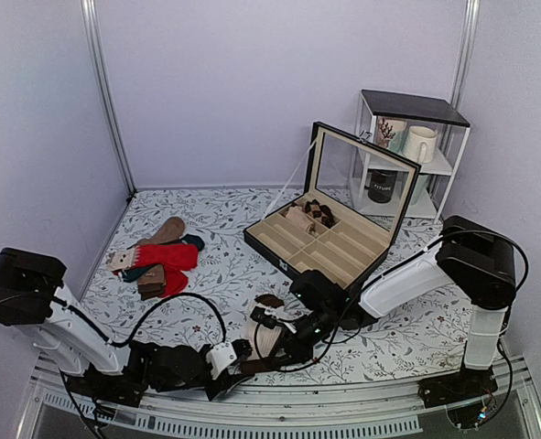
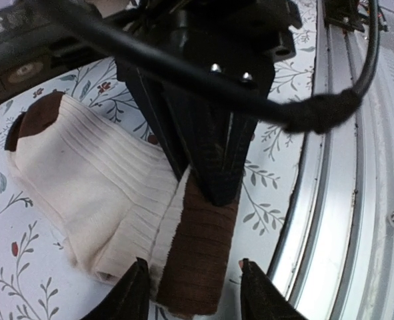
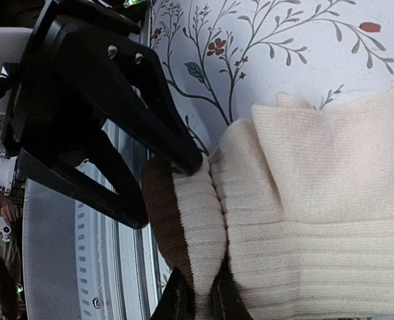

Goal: Roll the socks
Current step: Roll a pair of socks at the center of the board.

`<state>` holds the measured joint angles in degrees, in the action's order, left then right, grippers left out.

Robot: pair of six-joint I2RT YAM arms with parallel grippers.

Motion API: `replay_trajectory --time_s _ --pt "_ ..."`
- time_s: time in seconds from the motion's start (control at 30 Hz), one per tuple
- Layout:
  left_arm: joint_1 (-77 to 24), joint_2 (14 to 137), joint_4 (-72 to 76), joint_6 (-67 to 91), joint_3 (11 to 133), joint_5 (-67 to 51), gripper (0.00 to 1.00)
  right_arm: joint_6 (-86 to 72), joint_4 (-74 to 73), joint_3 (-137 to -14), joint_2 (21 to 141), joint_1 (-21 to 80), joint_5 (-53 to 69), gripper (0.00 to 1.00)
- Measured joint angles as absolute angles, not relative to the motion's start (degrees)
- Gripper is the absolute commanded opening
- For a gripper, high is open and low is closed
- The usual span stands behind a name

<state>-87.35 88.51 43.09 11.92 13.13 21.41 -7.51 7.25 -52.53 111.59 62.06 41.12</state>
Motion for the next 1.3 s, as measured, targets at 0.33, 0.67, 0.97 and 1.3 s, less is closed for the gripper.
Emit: replay_trajectory --time_s 0.33,0.67,0.97,1.3 --pt "-87.02 90.17 44.91 12.08 13.17 19.81 0.0 -7.53 6.87 -52.56 111.61 61.84 41.47 0.1" --pt "-84.44 91.02 41.45 16.88 16.19 15.57 0.0 -7.46 4.89 -52.8 110.76 61.36 41.19 0.31" --pt "-78.28 91.26 35.9 27.2 19.7 3.53 0.0 -1.02 13.85 -40.66 98.91 61.63 30.17 0.5" --pt "-73.97 93.89 42.22 33.65 18.02 -5.72 0.0 16.93 30.59 -30.39 92.77 68.25 25.1 0.56"
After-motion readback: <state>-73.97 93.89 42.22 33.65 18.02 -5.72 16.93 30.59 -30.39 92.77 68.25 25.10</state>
